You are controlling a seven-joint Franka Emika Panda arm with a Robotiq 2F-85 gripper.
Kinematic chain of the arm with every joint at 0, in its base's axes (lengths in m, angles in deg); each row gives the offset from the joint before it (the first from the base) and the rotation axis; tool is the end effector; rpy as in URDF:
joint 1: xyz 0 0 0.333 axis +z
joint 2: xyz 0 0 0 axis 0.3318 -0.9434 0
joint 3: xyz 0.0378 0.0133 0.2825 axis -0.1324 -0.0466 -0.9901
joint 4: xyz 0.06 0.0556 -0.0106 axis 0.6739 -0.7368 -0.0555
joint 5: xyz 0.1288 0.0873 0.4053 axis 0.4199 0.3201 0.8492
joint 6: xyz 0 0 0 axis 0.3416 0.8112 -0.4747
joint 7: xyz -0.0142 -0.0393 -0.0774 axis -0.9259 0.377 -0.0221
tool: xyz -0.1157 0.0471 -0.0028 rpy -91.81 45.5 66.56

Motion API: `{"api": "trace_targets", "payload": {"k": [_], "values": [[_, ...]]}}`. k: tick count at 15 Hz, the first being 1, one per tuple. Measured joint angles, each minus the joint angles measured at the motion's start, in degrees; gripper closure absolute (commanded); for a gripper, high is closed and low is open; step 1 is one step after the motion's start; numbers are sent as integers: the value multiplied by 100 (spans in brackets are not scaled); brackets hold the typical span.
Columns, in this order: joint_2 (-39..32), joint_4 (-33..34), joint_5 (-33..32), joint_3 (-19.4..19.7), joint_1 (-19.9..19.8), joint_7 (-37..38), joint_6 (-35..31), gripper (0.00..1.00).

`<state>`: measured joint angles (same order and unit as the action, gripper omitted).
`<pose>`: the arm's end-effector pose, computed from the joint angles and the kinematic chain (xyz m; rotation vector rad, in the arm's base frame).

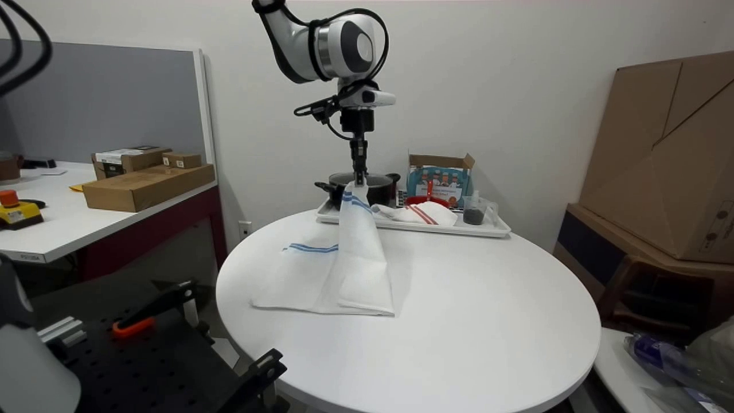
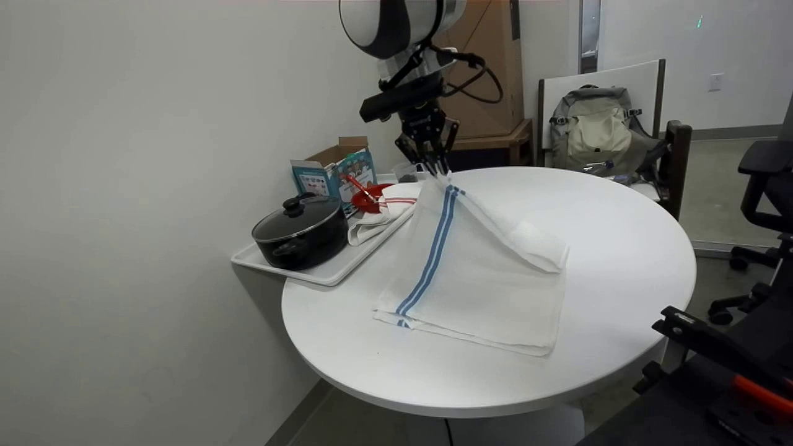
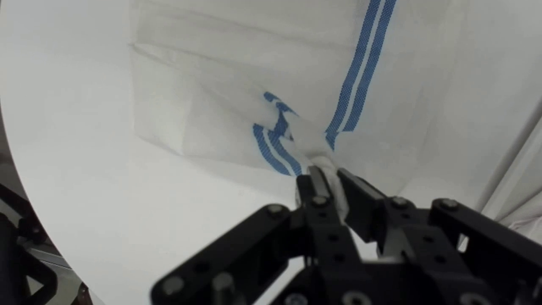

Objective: Fold the towel

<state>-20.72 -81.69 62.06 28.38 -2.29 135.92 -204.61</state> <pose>0.6379 0.1305 0.1732 2.7605 -1.1459 0.0603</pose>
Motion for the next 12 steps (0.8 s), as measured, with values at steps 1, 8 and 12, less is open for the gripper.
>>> {"api": "trace_targets", "payload": {"k": [1, 8, 12], "values": [[18, -33, -76, -5, 76, 236, 0, 97], [72, -388, -818, -12, 348, 1383, -109, 34], [302, -843, -1219, 39, 338, 1852, -735, 5]]}}
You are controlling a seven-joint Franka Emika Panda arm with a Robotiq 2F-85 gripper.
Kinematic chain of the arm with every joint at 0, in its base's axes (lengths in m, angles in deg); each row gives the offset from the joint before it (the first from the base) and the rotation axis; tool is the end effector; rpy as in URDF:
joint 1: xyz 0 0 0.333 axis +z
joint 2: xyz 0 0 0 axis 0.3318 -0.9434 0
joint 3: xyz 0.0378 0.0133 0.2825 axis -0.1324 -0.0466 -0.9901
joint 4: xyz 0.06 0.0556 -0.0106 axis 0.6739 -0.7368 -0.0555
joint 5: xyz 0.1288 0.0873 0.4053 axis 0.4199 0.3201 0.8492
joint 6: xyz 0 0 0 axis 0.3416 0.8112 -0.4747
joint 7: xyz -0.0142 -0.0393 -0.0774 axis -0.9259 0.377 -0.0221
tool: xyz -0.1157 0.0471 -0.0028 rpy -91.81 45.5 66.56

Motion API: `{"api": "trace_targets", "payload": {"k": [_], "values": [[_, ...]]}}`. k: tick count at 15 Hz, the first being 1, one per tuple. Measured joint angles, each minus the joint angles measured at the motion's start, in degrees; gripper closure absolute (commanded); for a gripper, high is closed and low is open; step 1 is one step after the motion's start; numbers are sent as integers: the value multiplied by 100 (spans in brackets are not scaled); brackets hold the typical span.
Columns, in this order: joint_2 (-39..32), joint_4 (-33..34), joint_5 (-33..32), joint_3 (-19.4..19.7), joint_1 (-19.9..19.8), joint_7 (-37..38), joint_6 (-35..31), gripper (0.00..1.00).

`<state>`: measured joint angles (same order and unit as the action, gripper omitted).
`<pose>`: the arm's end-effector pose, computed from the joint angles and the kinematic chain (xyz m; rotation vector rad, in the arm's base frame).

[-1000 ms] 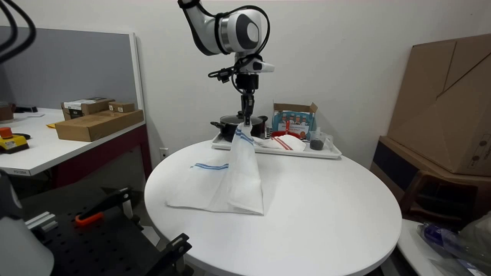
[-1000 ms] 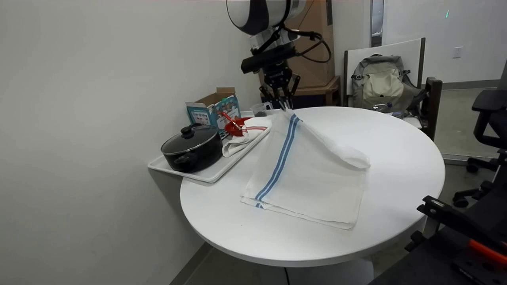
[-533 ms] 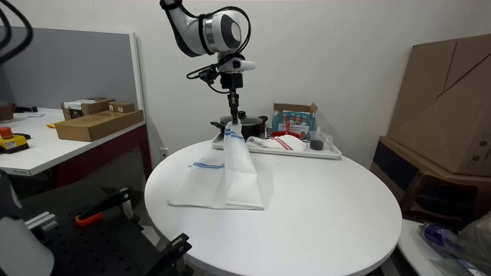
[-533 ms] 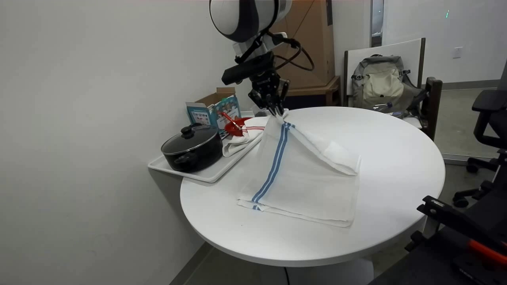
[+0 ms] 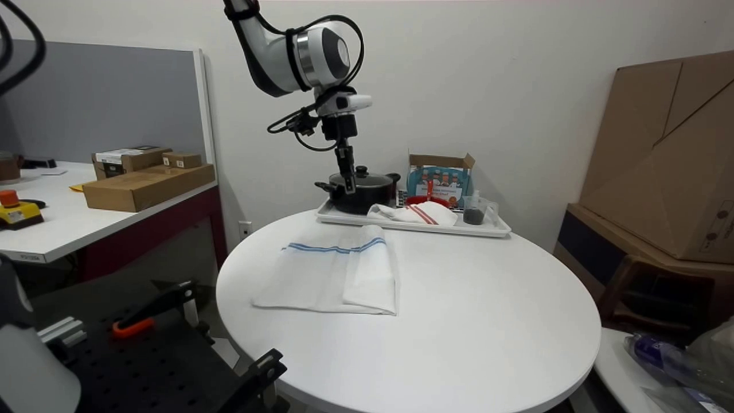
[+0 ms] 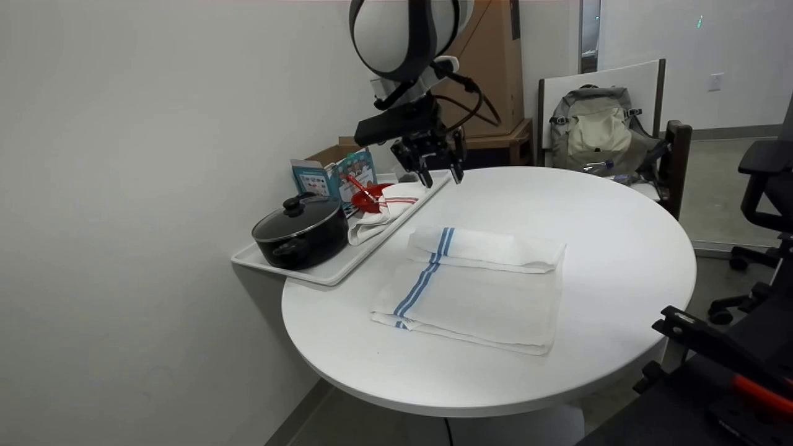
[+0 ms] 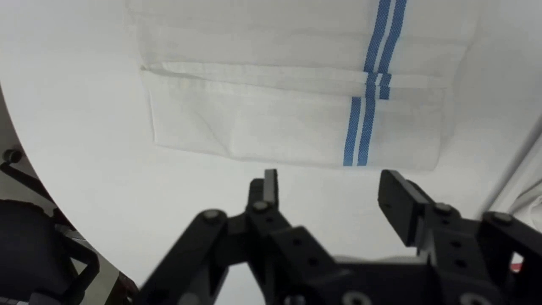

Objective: Fold the towel

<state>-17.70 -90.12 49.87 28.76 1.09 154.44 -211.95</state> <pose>0.6011 0.1533 0.1543 2.6460 -1.2533 0.2678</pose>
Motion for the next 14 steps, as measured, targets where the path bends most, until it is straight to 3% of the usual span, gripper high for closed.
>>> {"api": "trace_targets", "payload": {"k": [2, 6, 14], "values": [[206, -252, -196, 44, -21, 134, -312, 0], [813, -995, -769, 42, -78, 23, -960, 0], [2315, -3530, -2485, -14, -193, -731, -2076, 0]]}}
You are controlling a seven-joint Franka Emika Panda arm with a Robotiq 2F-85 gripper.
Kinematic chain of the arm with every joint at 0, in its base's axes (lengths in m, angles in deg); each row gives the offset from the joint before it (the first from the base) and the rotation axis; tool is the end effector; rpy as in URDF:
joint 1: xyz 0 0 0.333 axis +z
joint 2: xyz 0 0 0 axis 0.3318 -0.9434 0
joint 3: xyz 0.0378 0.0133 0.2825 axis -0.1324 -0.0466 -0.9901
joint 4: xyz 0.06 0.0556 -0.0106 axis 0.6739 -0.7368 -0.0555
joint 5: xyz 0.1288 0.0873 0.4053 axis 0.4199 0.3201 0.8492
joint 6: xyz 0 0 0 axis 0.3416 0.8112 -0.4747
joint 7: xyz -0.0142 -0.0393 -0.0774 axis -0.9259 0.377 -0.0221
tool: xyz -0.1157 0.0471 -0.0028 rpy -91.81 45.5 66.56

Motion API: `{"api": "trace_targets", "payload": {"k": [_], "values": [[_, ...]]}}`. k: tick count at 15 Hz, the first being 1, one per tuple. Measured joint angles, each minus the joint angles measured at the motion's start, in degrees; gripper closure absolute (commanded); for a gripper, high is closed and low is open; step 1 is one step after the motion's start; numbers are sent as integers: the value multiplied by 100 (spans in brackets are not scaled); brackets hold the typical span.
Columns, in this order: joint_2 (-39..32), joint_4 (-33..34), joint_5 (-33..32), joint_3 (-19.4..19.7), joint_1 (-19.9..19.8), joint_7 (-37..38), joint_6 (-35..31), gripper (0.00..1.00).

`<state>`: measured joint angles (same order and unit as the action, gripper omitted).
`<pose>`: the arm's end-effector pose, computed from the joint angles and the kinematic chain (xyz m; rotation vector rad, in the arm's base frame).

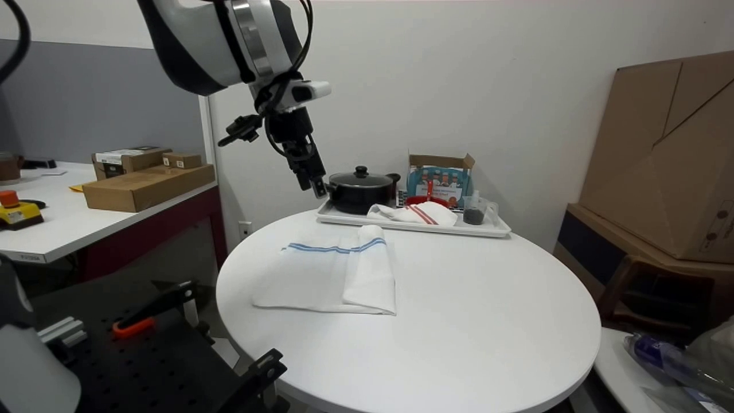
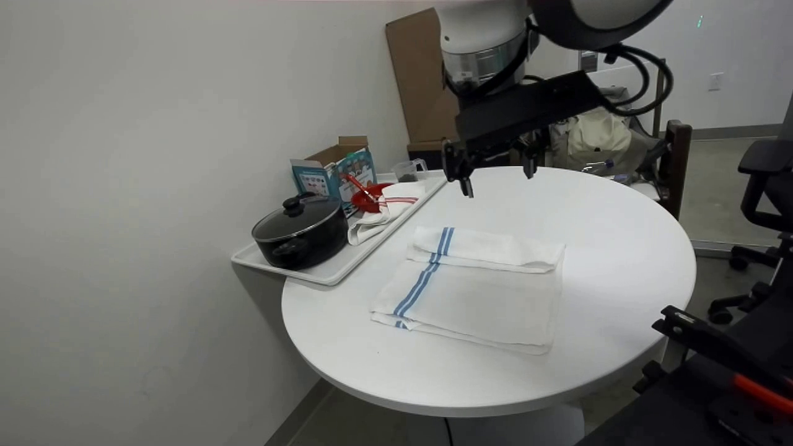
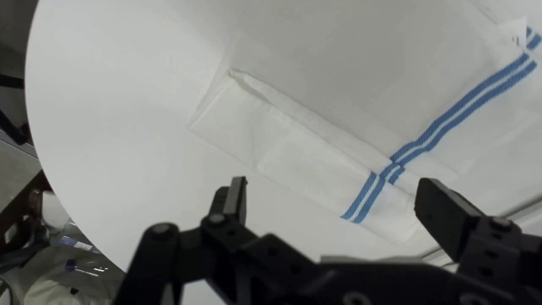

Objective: Fold the towel

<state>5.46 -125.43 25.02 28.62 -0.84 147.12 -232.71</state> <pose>0.4409 0.1304 0.1566 2.9128 -0.5017 0.4500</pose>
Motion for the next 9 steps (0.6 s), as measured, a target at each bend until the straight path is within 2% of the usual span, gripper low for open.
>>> {"api": "trace_targets", "payload": {"k": [4, 9], "values": [[400, -744, -647, 135, -155, -811, -453, 0], [247, -844, -1266, 206, -195, -1756, -816, 0]]}}
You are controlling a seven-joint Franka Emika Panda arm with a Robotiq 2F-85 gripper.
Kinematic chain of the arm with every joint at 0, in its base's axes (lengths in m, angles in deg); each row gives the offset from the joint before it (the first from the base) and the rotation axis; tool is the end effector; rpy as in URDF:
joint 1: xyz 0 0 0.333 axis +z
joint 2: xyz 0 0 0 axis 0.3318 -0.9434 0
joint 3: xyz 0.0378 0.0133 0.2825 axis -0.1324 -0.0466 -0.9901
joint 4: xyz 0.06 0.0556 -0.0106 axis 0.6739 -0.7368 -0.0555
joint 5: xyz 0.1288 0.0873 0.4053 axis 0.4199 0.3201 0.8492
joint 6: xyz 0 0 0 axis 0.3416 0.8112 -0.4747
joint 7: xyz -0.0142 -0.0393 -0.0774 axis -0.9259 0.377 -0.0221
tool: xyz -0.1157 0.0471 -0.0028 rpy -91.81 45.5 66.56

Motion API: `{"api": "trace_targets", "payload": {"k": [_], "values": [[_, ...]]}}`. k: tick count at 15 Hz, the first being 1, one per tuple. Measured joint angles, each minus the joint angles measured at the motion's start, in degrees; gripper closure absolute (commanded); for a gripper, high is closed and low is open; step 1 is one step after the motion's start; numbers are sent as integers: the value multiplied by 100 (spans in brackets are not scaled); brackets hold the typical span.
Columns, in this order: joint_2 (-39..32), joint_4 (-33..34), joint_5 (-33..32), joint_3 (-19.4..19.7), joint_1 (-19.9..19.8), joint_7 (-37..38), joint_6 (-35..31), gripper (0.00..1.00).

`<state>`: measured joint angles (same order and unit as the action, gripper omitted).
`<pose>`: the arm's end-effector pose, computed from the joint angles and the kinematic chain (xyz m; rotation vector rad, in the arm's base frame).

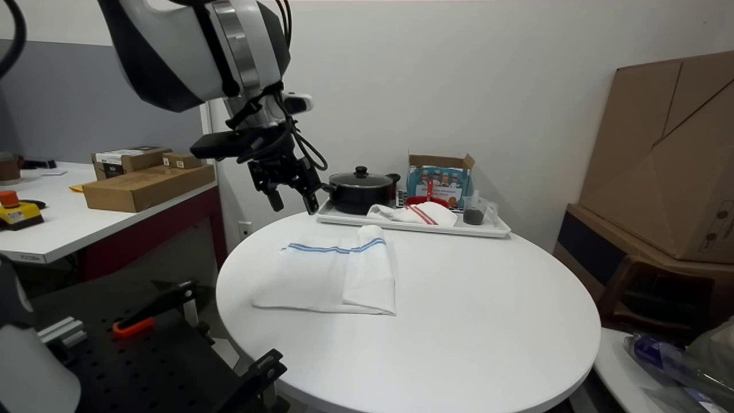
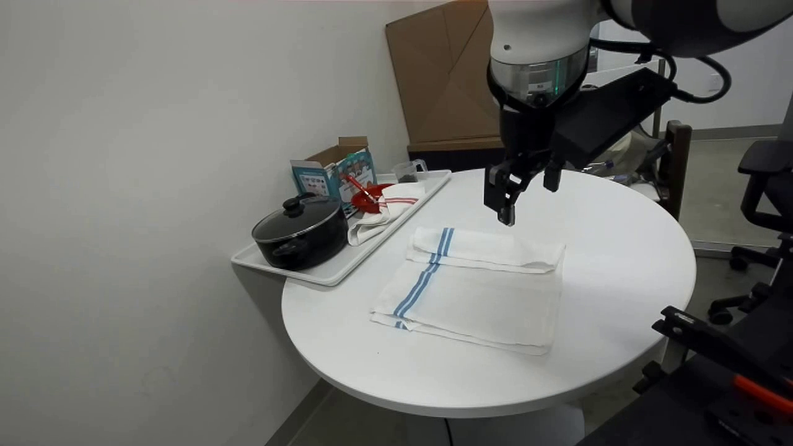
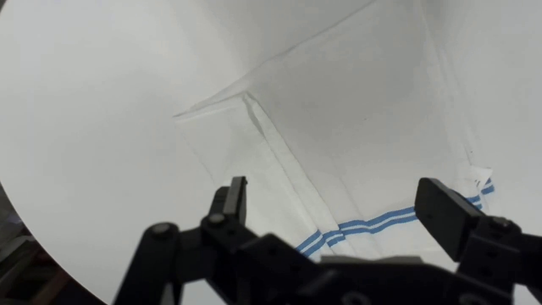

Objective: Fold the towel

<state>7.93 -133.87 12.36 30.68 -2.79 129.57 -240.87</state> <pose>0.3857 0.1127 0.1332 2.9447 0.2095 0.4070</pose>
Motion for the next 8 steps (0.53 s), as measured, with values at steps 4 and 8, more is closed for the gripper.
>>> {"api": "trace_targets", "payload": {"k": [4, 8], "values": [[-270, -3, -955, -10, 10, -215, -43, 0], [-593, -8, -2170, -25, 24, -228, -43, 0]]}}
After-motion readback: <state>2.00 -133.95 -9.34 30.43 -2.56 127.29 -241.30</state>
